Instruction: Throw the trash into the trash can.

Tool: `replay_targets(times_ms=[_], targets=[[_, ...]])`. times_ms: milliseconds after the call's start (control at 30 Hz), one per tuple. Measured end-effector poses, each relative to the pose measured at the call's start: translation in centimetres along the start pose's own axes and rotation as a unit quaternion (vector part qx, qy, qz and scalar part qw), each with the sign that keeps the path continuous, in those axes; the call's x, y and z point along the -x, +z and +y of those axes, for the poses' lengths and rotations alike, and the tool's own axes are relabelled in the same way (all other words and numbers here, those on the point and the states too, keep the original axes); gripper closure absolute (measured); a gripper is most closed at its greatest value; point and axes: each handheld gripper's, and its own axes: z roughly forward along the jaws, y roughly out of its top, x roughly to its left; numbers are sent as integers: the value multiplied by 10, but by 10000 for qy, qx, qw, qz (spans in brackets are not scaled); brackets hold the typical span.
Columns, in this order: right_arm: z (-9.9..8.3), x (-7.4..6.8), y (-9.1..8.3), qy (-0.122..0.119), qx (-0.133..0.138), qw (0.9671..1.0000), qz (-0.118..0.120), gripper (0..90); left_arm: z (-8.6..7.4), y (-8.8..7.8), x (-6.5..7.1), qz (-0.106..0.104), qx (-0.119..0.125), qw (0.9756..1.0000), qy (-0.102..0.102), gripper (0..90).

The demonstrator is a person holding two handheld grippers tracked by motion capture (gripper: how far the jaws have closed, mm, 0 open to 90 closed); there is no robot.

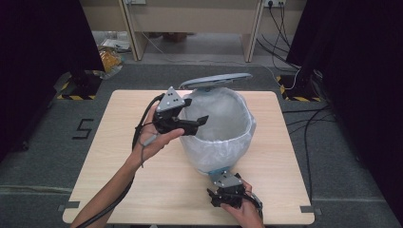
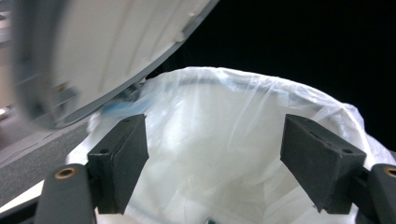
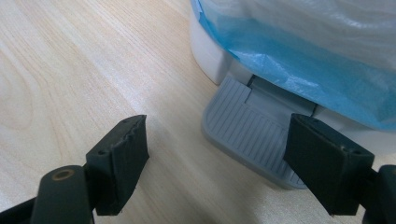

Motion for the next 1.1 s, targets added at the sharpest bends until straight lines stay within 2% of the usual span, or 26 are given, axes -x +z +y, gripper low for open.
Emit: replay_targets(times_ms=[167,467,600,733,867,967,1100], targets=[[0,0,0,16,-5,10000,11,217,-12,-16,-13,130,57,9998,-160,210],[0,0,0,7,4,10000,8,216,-47,-42,-40,449,72,9976,-524,169],[0,0,0,-13,-2,10000,8,216,-66,-46,-48,586,-6,9962,-643,158],[0,0,0,13,0,10000,1,216,-92,-48,-55,710,-122,9943,-788,155],[0,0,0,8,2,10000,1,216,-116,-51,-61,911,-104,9922,-843,154],[0,0,0,23,6,10000,4,216,-132,-51,-64,965,-164,9908,-932,154],[0,0,0,17,2,10000,1,216,-151,-49,-67,1064,-276,9894,-951,155]])
